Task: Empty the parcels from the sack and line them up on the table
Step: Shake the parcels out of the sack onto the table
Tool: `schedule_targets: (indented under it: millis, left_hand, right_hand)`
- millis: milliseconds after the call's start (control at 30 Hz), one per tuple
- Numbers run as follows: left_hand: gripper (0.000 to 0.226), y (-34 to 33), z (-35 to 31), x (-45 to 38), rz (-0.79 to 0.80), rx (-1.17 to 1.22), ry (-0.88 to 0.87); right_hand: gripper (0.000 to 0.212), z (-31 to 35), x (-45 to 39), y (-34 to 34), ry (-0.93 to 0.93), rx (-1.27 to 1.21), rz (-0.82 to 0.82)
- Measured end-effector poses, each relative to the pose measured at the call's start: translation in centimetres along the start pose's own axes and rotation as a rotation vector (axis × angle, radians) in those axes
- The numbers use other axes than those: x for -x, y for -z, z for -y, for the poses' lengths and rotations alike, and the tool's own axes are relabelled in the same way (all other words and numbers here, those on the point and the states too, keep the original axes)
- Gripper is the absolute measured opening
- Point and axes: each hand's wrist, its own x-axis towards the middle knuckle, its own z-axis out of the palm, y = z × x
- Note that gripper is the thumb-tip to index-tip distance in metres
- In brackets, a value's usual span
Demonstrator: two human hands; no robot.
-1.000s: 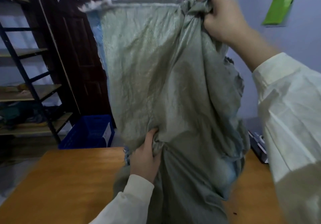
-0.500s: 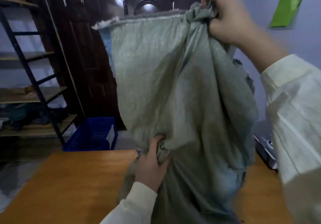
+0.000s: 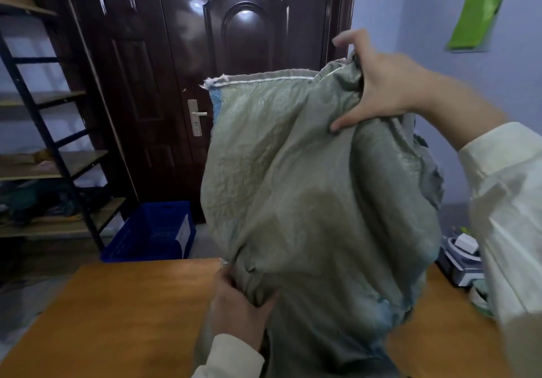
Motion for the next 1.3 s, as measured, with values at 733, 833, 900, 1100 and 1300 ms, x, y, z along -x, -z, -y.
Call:
schedule_targets:
  millis: [733, 833, 900, 1100, 1300]
  left_hand:
    - [0.022, 0.0, -1.2, -2.1, 0.051, -0.011, -0.295]
    - [0.053, -0.2, -0.8, -2.0, 0.12, 0.017, -0.203]
    - [0.063, -0.2, -0.5, -1.9, 0.149, 0.025, -0.171]
    - [0.055, 2.2, -3.3, -3.5, 0.101, 0.104, -0.29]
    - [0.087, 0.2, -0.8, -2.9, 0.196, 0.06, -0.153]
  right_hand:
    - [0.052, 1.1, -3.9, 3.5, -0.046, -0.023, -0.434]
    - [0.045, 2.0, -3.7, 2.6, 0.095, 0.06, -0.474]
    - [0.038, 2.3, -3.0, 1.7, 0.147, 0.118, -0.415]
    - [0.035, 0.8, -5.8, 4.3, -0.169, 0.053, -0.481]
    - [0.035, 3.0, -3.8, 2.3, 0.137, 0.136, -0.458]
